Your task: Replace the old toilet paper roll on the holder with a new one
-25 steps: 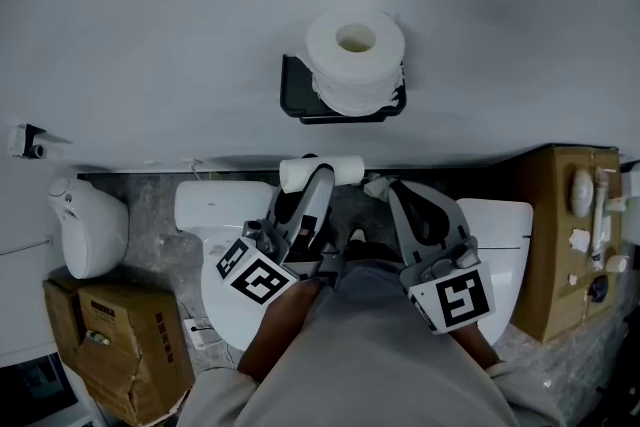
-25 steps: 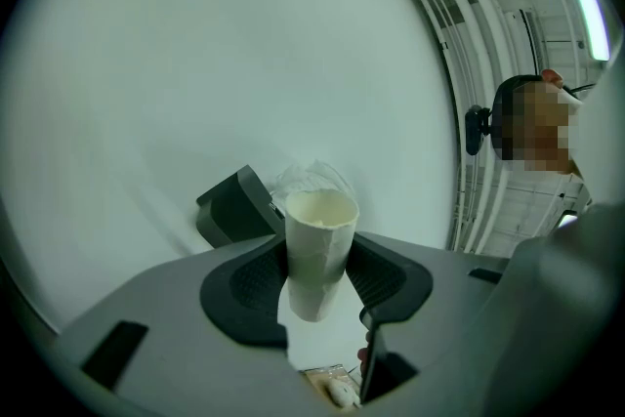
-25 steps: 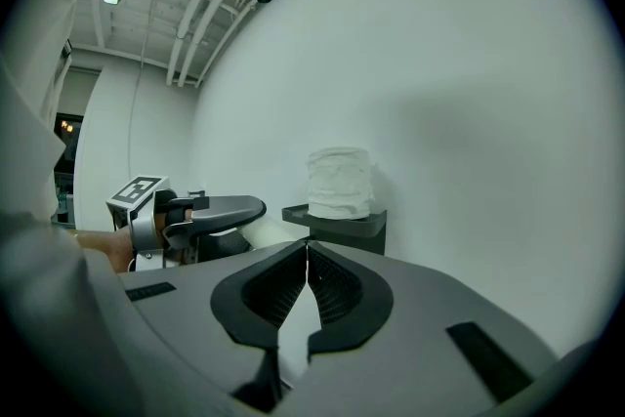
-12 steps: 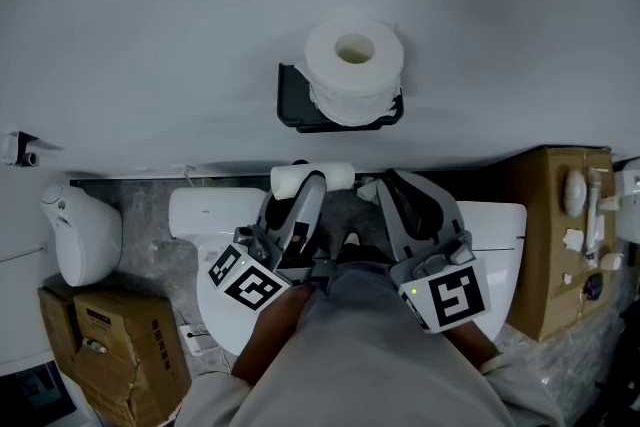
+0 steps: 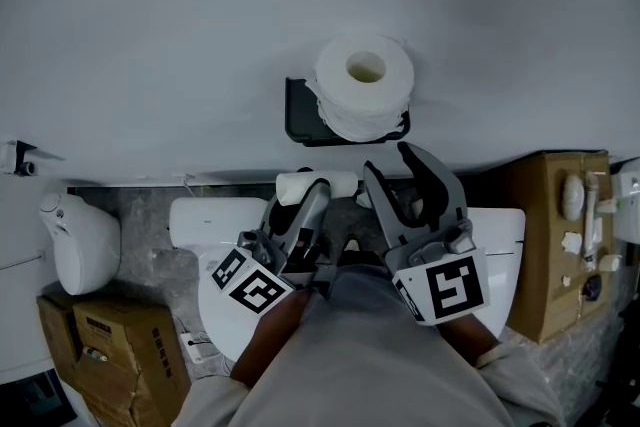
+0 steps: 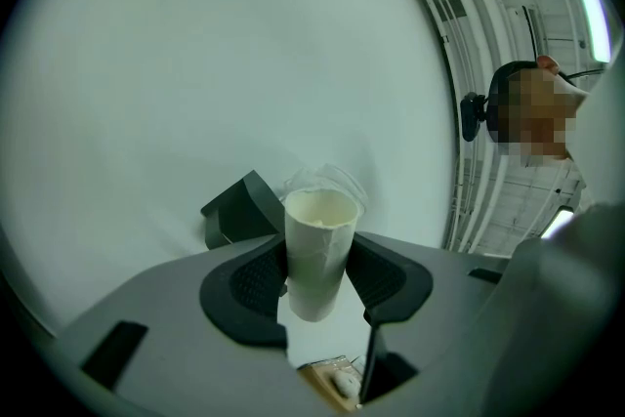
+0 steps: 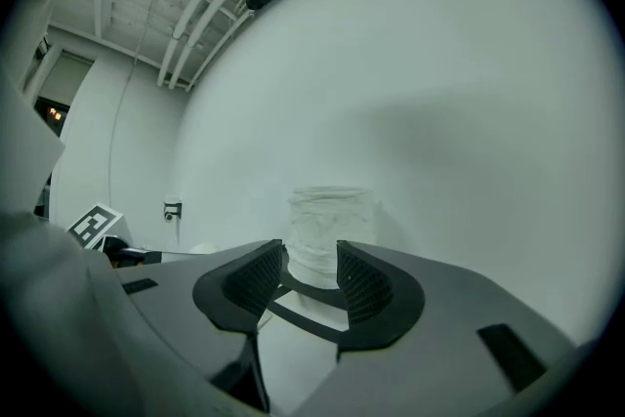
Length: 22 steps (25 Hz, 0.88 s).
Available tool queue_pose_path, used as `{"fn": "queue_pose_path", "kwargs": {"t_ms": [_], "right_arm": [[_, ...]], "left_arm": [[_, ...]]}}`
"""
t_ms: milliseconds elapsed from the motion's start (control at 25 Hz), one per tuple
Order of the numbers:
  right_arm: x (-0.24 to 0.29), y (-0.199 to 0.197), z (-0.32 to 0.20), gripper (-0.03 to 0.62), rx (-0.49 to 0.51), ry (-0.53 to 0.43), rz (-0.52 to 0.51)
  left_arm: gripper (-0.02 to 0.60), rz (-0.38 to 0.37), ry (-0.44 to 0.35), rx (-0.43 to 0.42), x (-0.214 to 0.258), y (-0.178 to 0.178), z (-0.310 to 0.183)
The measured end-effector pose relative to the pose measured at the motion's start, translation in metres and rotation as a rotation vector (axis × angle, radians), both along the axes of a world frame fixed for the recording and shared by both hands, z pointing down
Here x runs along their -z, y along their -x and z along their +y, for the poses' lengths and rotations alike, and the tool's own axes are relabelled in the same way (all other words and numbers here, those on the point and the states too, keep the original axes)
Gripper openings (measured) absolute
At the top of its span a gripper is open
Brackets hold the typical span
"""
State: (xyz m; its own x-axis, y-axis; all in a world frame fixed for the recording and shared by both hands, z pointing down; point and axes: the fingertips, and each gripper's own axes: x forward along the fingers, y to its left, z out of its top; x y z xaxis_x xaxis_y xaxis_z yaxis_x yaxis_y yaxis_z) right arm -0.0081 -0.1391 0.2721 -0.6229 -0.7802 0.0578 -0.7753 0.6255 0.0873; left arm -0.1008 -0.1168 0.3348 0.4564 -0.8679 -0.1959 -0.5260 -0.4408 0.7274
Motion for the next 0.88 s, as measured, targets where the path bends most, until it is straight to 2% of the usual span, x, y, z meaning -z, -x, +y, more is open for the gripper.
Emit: {"fn": "queue_pose_path", "kwargs": {"t_ms": [640,880], "right_arm": [[0.004,0.011,-0.055,0.379,-0.156,0.014,-0.007],[0.003,0.02,-0.073,0.417,-0.173,0.029,0.013]], "left_arm": [[0.178,-0.003,0.017,-0.071,-0.009,0.0,-0.017],[0.178,-0.009,0.012,-0.08,-0.007,-0.001,-0.023]]}}
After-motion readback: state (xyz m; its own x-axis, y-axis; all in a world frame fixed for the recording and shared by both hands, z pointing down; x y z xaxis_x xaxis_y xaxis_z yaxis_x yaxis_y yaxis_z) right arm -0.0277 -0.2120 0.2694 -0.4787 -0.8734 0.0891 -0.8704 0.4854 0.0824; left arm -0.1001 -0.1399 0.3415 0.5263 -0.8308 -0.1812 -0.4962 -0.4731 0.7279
